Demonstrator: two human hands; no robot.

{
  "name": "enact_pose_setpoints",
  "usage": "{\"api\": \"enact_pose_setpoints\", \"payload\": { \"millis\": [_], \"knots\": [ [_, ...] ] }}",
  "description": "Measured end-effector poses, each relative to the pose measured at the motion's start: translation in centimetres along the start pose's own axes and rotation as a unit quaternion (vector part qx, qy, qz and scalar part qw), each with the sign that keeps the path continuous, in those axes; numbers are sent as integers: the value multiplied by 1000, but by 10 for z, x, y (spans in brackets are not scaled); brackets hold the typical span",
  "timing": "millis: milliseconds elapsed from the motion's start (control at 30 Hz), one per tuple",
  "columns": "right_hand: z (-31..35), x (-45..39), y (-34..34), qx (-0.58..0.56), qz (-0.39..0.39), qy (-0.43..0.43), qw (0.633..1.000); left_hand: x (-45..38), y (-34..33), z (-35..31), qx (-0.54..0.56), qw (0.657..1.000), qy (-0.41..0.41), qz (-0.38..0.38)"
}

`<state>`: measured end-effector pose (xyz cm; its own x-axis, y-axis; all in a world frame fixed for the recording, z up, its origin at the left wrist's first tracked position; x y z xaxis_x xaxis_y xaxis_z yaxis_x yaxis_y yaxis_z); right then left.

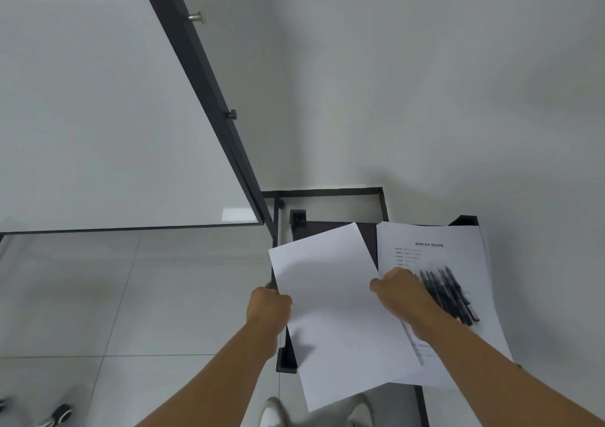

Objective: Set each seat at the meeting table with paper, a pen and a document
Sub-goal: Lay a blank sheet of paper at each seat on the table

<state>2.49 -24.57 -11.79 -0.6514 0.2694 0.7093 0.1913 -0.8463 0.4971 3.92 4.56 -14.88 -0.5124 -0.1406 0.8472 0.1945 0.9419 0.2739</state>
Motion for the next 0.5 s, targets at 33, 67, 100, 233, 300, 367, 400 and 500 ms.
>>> {"api": "enact_pose_setpoints", "payload": {
  "millis": [33, 67, 100, 233, 300, 367, 400, 500],
  "knots": [
    [-1, -2, -1, 4, 0, -3, 1000, -1, 0, 1, 22, 1000, -1, -5],
    [-1, -4, -3, 6, 3, -6, 1000, -3, -1, 1, 35, 999, -3, -7],
    [-2, -6, -5, 4, 9, -10, 1000, -3, -3, 1, 32, 999, -8, -4],
    [-6, -10, -14, -10, 31, -34, 999, 8, -7, -5, -11, 998, -55, -12],
    [-4, -8, -17, 11, 36, -35, 999, 13, -7, -6, -16, 997, -80, -11],
    [4, -4, -16, 9, 34, -19, 999, 16, -6, -7, -20, 995, -92, -12],
    [8, -1, -14, 6, 31, -10, 999, 18, -4, -7, -17, 996, -92, -14],
    [36, 19, -4, 26, 27, 30, 999, 28, 11, -14, 7, 994, -110, -24]
  ]
}}
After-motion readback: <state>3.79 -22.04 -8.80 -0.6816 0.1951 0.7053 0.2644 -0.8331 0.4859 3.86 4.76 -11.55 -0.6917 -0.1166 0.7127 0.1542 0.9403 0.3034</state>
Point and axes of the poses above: each hand's wrist, its own x-axis away from the middle knuckle, its own y-axis out of the back of the hand, z = x × y, the point moved 9 cm from there along -x, towards the middle knuckle, and after that the axes turned 5 degrees about z, right-handed, at the moved point
